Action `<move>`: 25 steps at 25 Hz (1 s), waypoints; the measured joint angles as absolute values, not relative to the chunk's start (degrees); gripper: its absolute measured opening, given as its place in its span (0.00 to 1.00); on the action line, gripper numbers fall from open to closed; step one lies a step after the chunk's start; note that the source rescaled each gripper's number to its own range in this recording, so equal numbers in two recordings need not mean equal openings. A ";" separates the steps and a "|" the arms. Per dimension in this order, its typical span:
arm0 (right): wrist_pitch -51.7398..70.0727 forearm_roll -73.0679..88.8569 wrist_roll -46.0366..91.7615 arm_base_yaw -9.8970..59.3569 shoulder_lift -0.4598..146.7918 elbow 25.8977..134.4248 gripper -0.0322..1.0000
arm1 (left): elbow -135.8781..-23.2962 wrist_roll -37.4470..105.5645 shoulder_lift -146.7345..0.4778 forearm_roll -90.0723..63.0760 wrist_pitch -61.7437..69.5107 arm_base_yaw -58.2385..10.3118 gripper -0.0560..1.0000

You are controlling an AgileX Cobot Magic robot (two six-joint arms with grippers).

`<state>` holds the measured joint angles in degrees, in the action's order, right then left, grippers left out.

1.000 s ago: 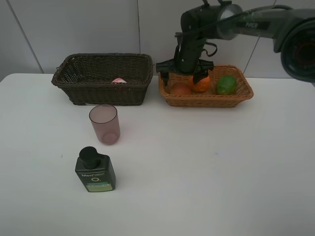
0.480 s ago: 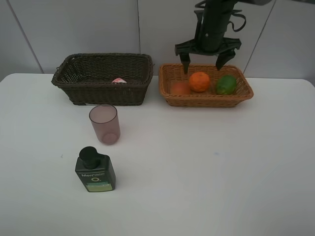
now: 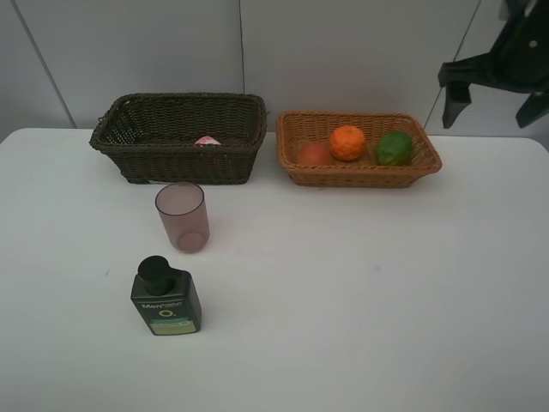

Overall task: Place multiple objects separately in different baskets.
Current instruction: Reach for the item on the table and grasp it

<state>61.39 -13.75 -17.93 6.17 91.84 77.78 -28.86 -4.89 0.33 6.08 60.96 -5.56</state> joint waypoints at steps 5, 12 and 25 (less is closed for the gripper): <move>56.23 -13.75 -16.48 2.41 70.22 62.25 0.96 | -28.86 -4.89 0.33 6.08 60.96 -5.56 1.00; 59.32 -6.01 -9.54 2.41 42.08 49.33 0.96 | -28.86 -4.89 0.33 6.08 60.96 -5.56 1.00; 66.34 -4.15 -8.30 2.41 11.62 41.18 0.96 | -28.86 -4.89 0.33 6.08 60.96 -5.56 1.00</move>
<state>66.34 -4.15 -8.30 2.41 11.62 41.18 -28.86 -4.89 0.33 6.08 60.96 -5.56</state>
